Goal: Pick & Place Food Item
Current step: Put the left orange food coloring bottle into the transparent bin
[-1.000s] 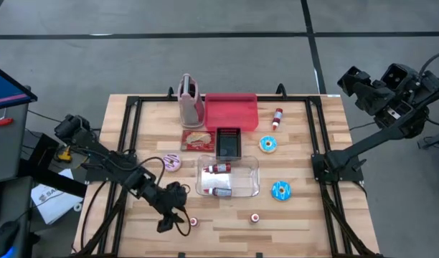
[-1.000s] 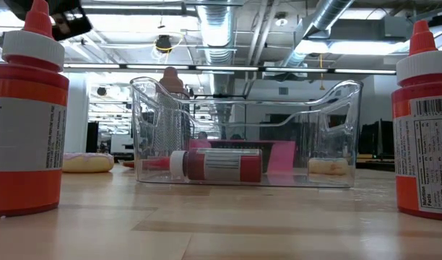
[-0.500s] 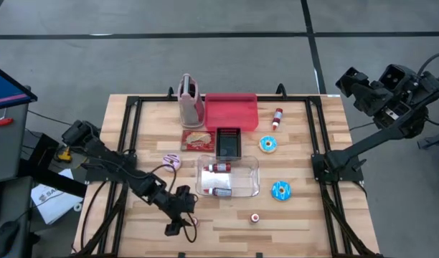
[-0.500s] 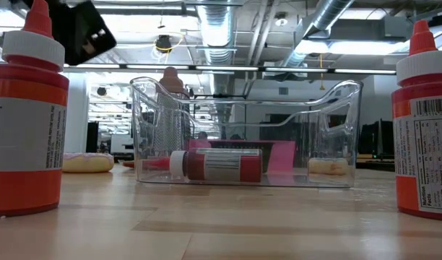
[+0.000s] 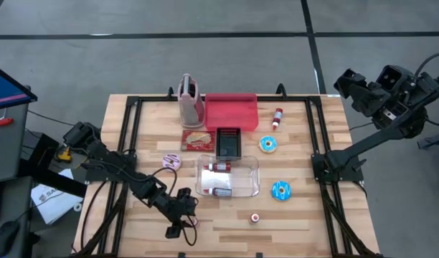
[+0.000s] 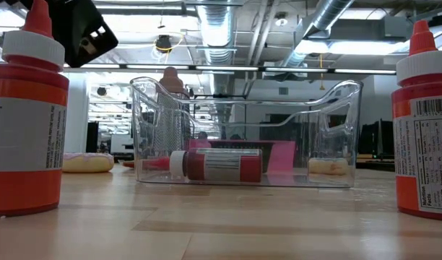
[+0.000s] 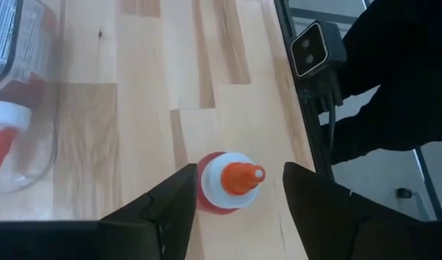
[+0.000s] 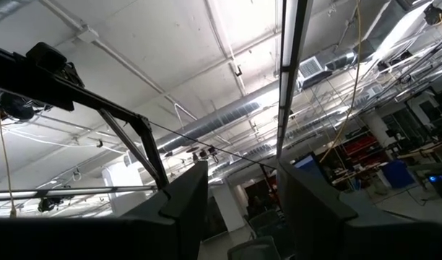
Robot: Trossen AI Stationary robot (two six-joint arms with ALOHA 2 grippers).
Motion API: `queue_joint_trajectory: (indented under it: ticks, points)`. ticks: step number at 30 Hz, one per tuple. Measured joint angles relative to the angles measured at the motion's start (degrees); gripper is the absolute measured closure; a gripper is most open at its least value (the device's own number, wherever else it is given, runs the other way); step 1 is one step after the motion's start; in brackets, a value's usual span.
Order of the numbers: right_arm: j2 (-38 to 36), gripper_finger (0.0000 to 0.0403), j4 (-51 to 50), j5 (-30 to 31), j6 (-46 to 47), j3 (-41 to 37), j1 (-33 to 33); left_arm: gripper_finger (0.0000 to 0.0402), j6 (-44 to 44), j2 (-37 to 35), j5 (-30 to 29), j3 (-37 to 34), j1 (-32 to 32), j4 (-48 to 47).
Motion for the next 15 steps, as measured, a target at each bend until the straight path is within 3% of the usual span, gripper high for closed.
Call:
queue_joint_trajectory:
  ticks: [15]
  points:
    - [0.0,0.0243,-1.04,1.78,0.0,0.0,-0.04,0.0202,-1.12,4.79,-1.46,-0.09,-0.33,3.56]
